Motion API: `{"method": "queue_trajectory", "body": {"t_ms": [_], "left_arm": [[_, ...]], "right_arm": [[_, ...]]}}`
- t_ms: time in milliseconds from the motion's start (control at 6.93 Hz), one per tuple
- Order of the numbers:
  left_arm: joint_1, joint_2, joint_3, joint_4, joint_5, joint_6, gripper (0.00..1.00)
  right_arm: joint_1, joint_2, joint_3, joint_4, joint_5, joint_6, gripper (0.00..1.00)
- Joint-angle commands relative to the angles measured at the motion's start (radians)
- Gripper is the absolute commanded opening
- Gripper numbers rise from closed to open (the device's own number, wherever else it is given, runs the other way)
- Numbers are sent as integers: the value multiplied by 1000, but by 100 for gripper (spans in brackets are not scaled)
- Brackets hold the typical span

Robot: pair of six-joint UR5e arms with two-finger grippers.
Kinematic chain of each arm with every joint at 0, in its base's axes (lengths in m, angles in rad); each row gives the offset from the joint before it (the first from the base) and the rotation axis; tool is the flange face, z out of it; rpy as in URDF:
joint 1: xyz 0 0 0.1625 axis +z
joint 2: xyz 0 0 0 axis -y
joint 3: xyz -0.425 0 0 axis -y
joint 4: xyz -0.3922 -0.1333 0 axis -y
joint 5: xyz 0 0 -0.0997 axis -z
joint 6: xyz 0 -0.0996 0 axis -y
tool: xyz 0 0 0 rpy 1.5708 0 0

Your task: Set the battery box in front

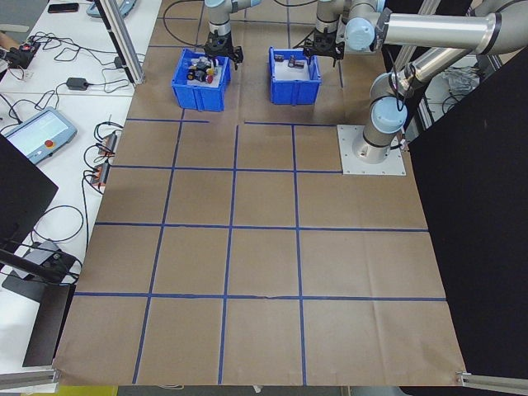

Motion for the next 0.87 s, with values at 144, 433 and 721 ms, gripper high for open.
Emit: {"method": "queue_trajectory", "body": {"t_ms": [144, 433, 721], "left_arm": [[-101, -117, -30, 153, -50, -213, 94], [-218, -277, -29, 399, -43, -350, 96], [-244, -290, -30, 398, -41, -350, 95]], "right_arm": [[1, 9, 89, -99, -7, 7, 100], [1, 3, 83, -107, -2, 7, 72], [1, -2, 78, -109, -14, 0, 27]]}}
